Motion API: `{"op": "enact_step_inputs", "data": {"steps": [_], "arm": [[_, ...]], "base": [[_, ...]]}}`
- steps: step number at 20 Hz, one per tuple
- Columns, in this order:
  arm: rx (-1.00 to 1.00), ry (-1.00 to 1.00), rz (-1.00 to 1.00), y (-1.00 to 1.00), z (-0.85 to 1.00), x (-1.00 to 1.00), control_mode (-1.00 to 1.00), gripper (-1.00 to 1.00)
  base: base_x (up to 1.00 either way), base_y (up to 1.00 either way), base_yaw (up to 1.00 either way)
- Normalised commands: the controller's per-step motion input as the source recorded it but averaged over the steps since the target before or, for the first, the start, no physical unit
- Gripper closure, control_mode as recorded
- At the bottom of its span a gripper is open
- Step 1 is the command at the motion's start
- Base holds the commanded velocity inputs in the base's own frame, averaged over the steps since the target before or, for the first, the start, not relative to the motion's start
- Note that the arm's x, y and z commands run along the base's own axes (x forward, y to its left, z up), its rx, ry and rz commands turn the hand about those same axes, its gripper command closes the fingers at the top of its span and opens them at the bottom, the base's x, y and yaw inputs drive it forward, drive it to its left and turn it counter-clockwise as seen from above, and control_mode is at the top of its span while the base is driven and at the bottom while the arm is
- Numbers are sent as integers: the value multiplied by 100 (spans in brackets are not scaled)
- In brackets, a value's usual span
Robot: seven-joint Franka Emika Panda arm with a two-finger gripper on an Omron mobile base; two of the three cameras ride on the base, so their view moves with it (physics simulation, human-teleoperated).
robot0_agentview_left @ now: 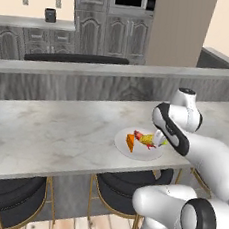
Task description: Take the cheese, fish, and corn from the fridge and place them on the plate on the dining counter to create an appetizer plate.
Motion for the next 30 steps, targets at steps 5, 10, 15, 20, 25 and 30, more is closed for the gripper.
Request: {"op": "enact_step_inputs", "data": {"steps": [5,10,15,20,25,30], "arm": [[0,2,0,0,-36,27,-100,100],[0,1,0,-1,-39,37,-100,100],[0,0,0,0,-39,41,-100,100],[0,0,0,-3,-37,45,-100,100],[0,0,0,-10,-34,48,-100,100],[0,1,0,-2,-28,36,-100,-100]], "base": [[0,0,0],[0,0,0],[0,0,0],[0,0,0],[0,0,0],[0,0,0]]}}
